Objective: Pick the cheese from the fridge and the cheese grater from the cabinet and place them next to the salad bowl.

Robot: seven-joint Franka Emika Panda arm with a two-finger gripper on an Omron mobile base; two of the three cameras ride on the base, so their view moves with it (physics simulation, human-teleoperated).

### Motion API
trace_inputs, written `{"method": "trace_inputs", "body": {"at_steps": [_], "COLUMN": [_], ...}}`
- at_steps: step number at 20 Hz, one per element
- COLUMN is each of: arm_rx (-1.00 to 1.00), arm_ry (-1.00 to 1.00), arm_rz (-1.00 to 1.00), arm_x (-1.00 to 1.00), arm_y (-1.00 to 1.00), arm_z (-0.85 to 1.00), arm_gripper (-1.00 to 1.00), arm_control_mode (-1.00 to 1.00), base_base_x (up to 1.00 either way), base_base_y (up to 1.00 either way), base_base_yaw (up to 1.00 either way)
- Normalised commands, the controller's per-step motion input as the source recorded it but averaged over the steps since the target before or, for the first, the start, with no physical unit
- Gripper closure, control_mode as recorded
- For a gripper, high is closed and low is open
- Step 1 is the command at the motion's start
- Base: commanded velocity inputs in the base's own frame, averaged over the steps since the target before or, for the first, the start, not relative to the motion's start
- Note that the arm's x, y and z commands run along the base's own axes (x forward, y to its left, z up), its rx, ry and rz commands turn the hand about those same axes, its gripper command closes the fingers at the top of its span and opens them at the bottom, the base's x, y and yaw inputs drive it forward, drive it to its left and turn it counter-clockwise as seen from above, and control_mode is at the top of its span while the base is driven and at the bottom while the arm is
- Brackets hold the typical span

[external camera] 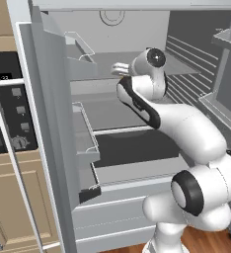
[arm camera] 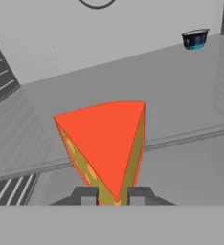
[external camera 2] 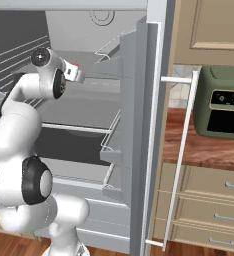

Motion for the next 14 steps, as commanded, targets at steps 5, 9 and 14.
{"method": "trace_inputs", "body": {"at_steps": [5,9,14], "arm_rx": [0.03,0.03,0.00], "arm_ry": [0.00,0.00,0.00], "arm_rz": [0.00,0.00,0.00], "arm_x": [-0.58,-0.62,-0.61], "arm_y": [-0.04,-0.03,-0.04], "arm_z": [0.16,0.12,0.08], "arm_gripper": [1.00,1.00,1.00], "arm_control_mode": [-1.00,-1.00,-1.00], "base_base_x": [0.00,0.00,0.00], "base_base_y": [0.00,0.00,0.00], "base_base_yaw": [0.00,0.00,0.00]}}
